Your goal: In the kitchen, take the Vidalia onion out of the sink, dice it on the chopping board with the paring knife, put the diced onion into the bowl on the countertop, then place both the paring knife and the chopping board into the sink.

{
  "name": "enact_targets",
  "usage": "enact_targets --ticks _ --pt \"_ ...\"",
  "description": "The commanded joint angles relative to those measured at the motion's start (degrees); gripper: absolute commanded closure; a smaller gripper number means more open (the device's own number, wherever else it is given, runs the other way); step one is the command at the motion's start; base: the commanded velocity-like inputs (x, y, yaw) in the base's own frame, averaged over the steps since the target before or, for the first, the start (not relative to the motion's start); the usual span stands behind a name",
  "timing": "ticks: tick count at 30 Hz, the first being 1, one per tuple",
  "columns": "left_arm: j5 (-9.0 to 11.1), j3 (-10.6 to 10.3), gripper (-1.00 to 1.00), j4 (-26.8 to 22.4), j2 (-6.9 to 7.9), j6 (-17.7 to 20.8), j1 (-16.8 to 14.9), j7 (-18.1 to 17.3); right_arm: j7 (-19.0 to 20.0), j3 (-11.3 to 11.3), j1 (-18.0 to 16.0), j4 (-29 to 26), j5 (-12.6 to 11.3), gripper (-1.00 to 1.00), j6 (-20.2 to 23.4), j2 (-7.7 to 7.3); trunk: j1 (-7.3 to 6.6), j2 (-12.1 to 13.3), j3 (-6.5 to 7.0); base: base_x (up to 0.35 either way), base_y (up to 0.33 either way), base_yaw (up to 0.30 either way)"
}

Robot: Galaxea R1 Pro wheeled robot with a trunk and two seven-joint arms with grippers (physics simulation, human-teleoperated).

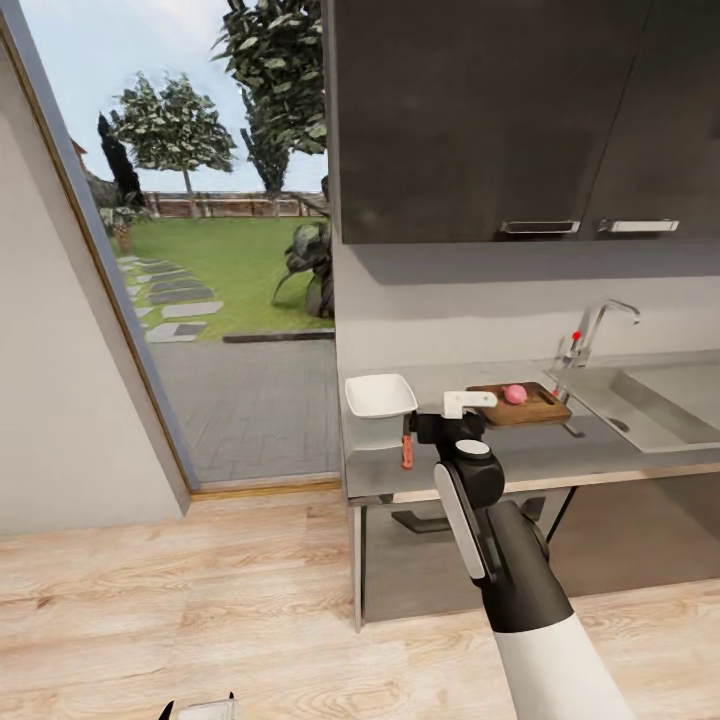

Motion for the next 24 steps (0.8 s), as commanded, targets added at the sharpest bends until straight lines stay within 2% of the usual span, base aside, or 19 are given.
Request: enact_targets --ticks 1,14,16,21,24 --pt "0.4 -0.5 -1.00 0.2 -0.03 -0.3 -0.1 0.2 -0.4 0.1 -0.1 0.0 -0.3 -1.00 0.2 0.00 0.04 -0.1 -0.13 0.000 0.000 0.000" --pt "0.4 -0.5 -1.00 0.2 -0.04 -0.3 -0.1 0.2 -0.1 0.1 -0.1 0.0 -0.5 -1.00 0.2 0.00 0.04 -0.1 -0.40 0.000 0.028 0.000" --pt "0.4 -0.5 -1.00 0.2 -0.04 -0.3 -0.1 0.2 0.3 0.1 -0.1 0.0 -0.9 -1.00 0.2 0.00 0.04 -0.1 -0.42 0.000 0.004 0.000" --pt "0.4 -0.5 -1.00 0.2 -0.03 -0.3 -0.2 0.2 2.0 0.1 0.0 0.1 -4.0 -1.00 0.1 0.00 0.04 -0.1 -0.43 0.000 0.001 0.000" --pt "0.4 -0.5 -1.00 0.2 -0.02 -0.3 -0.1 0.2 2.1 0.1 0.0 0.1 -4.2 -1.00 0.1 0.00 0.04 -0.1 -0.43 0.000 0.000 0.000"
